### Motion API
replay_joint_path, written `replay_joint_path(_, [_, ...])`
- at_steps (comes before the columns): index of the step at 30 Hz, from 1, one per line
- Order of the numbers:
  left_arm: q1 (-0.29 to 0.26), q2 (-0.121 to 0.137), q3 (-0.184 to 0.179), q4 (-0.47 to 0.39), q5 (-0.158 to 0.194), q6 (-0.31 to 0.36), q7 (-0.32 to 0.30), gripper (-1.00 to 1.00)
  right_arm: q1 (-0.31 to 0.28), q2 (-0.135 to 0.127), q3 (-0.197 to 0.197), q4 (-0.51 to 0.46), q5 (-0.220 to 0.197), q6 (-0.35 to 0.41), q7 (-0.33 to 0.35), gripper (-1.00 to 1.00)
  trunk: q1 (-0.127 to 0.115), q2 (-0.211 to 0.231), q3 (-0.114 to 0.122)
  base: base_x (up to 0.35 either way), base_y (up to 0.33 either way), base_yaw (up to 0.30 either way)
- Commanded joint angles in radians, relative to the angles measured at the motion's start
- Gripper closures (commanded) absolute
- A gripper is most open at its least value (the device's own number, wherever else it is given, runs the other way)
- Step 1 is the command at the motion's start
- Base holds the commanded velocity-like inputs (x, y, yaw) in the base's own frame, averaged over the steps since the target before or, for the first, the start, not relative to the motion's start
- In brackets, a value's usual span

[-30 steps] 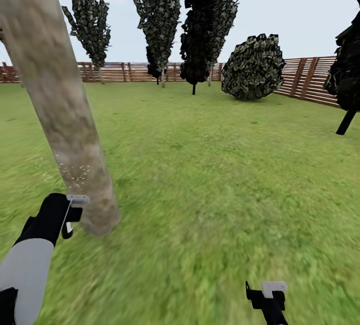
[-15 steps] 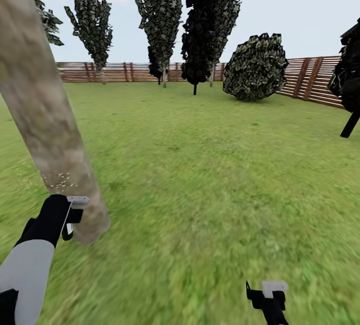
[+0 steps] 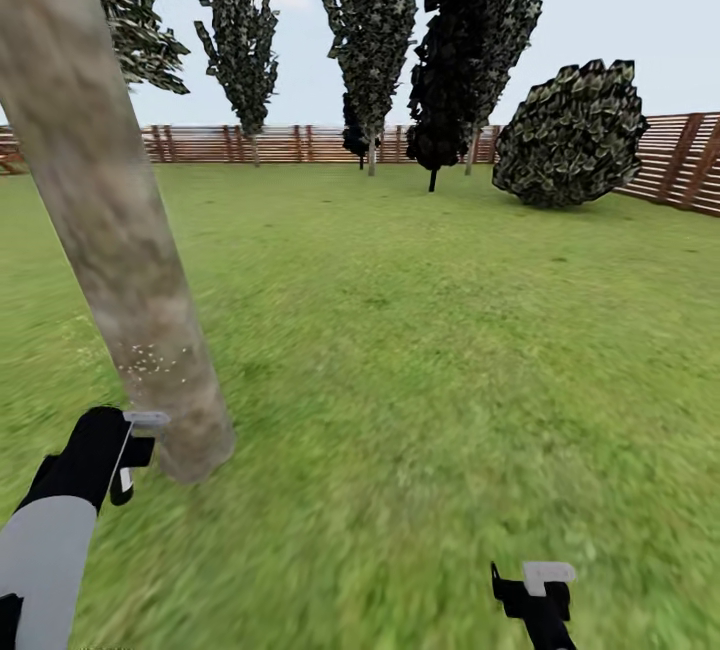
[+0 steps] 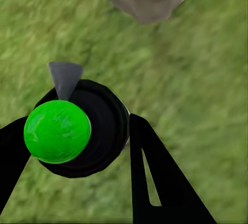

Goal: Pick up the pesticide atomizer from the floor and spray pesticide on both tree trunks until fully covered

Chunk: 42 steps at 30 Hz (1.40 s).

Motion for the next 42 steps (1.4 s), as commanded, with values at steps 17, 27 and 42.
replay_joint_path(17, [0.036,-0.025,0.047,0.092,-0.001,-0.073,-0.009,1.00,0.000,0.000,-0.007,0.001,0.011,-0.003,-0.004,-1.00,0.000,0.000,-0.001,0.157,-0.174,0.277])
replay_joint_path(27, [0.037,-0.081,0.046,0.087,-0.002,-0.153,0.058,1.00,0.000,-0.002,-0.007,0.001,0.011,-0.003,-0.004,-1.00,0.000,0.000,-0.001,0.055,-0.082,0.095])
replay_joint_path(42, [0.037,-0.098,0.045,0.083,-0.008,-0.145,0.056,1.00,0.000,-0.002,-0.007,0.001,0.011,-0.003,-0.004,-1.00,0.000,0.000,-0.001,0.124,-0.250,0.001])
